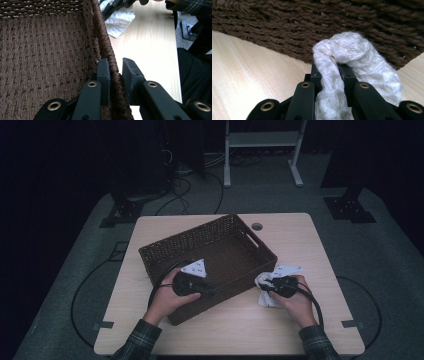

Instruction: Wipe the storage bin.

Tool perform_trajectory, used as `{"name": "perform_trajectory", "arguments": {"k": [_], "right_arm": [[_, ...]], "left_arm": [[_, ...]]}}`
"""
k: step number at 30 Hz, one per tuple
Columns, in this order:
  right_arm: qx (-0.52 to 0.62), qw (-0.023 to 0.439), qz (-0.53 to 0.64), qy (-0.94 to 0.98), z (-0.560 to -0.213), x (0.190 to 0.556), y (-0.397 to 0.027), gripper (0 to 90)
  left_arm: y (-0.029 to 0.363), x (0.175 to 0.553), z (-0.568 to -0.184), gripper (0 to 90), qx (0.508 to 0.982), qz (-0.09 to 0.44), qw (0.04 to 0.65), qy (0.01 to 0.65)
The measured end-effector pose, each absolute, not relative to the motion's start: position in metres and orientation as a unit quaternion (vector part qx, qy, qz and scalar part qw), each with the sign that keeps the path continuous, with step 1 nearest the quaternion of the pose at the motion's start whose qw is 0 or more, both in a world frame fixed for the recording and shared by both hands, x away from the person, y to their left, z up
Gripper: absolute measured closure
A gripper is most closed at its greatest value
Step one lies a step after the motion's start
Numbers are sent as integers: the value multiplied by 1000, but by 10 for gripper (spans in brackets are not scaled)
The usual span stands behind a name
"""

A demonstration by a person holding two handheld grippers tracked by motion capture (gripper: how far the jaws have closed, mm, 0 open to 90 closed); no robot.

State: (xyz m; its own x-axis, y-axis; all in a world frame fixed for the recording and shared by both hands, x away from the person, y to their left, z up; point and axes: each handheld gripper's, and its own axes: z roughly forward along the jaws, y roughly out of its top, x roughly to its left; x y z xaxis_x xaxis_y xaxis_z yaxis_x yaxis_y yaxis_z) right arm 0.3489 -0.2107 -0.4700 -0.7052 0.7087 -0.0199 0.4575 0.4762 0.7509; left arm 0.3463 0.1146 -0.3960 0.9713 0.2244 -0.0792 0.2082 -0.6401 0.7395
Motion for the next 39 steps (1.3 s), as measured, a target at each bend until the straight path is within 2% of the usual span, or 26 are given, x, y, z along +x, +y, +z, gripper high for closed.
{"name": "perform_trajectory", "arguments": {"k": [6,22,39], "right_arm": [[343,170,375,844,-468,347,-211,770],[323,209,442,811,-425,327,-218,769],[289,228,480,796,-399,313,-213,771]], "left_arm": [[115,347,-396,760,905,10,409,120],[116,347,-396,761,904,7,411,120],[115,347,-396,761,905,9,409,119]]}}
